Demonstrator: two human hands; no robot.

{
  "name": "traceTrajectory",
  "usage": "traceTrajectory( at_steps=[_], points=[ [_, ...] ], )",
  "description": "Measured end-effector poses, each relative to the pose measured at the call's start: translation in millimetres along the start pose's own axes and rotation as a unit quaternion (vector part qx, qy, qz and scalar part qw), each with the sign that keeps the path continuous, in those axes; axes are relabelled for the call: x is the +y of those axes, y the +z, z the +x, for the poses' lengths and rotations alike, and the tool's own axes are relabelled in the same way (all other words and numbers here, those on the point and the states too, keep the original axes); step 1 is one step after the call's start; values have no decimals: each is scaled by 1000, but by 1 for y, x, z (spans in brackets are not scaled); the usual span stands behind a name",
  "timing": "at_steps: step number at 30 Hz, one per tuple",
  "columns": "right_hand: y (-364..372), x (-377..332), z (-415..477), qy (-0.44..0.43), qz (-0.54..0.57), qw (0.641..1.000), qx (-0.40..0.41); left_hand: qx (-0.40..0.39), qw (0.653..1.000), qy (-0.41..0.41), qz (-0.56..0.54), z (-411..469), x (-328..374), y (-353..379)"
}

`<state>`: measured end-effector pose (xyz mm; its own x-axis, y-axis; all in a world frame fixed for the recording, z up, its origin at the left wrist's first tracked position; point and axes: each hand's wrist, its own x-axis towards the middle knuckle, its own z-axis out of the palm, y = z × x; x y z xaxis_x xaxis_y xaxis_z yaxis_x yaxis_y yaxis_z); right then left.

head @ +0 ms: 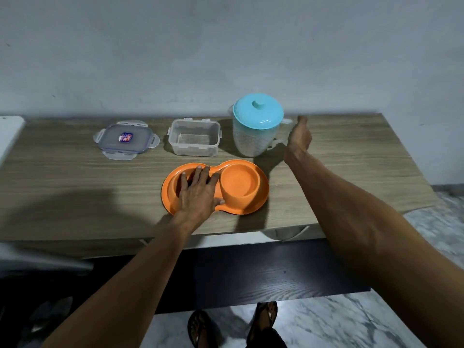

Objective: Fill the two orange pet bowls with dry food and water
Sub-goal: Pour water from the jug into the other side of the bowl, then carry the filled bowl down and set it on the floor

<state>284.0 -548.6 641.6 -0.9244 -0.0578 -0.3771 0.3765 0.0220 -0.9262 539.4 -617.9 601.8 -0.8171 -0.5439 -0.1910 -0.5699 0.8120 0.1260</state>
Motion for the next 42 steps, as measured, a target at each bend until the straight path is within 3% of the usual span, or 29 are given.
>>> traceTrajectory(
  at_steps=[4, 9, 14, 16, 24, 31, 42],
  points=[
    [-27, 20, -18, -1, -76, 997, 21, 12, 999, -7, -49, -5, -4, -2],
    [-45, 55, -51, 15, -242, 968, -59, 152, 968, -120, -158, -18, -22, -7],
    [-45, 80, -78, -9, -365, 927, -87, 99, 899, -322, -280, -19, -50, -3],
    [-44, 87, -87, -13, -384, 919, -86, 83, 885, -356, -288, -18, -58, 1],
    [-44, 101, -94, -7, -394, 917, -67, 48, 877, -363, -312, -17, -67, 1],
    [-69, 93, -100, -5, -384, 922, -40, 32, 841, -357, -405, -18, -52, 3],
    [-218, 44, -73, -20, -307, 951, 31, 14, 858, -272, -436, -4, 90, 3]
  ],
)
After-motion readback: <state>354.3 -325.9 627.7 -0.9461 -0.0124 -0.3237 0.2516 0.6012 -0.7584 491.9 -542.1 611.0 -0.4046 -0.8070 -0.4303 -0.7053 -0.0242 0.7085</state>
